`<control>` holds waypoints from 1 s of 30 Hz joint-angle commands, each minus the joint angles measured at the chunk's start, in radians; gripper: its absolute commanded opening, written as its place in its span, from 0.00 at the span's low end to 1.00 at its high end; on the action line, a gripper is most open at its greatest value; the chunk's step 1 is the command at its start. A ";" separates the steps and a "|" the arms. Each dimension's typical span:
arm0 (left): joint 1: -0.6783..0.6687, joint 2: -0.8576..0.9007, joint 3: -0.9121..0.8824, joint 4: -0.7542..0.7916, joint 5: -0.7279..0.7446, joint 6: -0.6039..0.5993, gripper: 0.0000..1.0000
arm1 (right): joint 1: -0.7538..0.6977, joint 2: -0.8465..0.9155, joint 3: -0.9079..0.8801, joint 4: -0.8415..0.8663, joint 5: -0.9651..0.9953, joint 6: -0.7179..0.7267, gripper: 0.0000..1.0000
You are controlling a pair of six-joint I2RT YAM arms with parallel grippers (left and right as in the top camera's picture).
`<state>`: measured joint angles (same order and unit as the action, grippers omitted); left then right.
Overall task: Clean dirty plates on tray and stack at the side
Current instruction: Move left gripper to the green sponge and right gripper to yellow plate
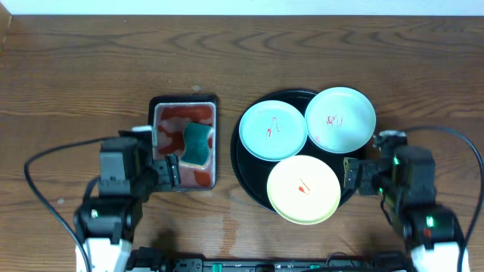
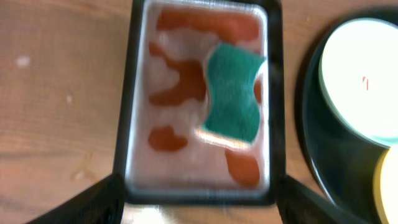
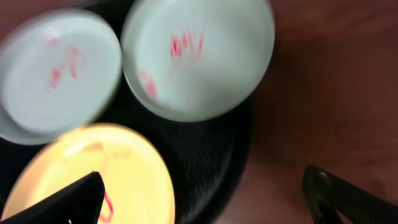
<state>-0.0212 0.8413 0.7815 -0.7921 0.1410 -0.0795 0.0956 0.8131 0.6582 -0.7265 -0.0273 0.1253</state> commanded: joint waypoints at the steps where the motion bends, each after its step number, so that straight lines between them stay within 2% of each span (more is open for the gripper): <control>1: 0.005 0.089 0.121 -0.094 0.010 -0.009 0.77 | -0.011 0.142 0.107 -0.056 -0.026 -0.003 0.99; 8: 0.005 0.134 0.145 -0.126 0.009 -0.009 0.78 | -0.011 0.287 0.158 -0.068 -0.143 -0.002 0.99; 15: 0.005 0.133 0.145 0.032 0.010 -0.013 0.78 | -0.011 0.317 0.158 -0.055 -0.199 -0.002 0.99; 20: 0.005 0.156 0.144 0.190 0.088 -0.011 0.78 | -0.011 0.317 0.158 -0.052 -0.203 0.001 0.99; 25: -0.025 0.291 0.143 0.265 0.095 0.006 0.71 | -0.011 0.317 0.158 -0.051 -0.203 0.001 0.99; 30: -0.093 0.455 0.143 0.317 0.094 0.045 0.71 | -0.011 0.317 0.158 -0.051 -0.203 0.001 0.99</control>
<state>-0.0700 1.2007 0.9024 -0.4988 0.2192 -0.0666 0.0956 1.1305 0.7979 -0.7807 -0.2176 0.1253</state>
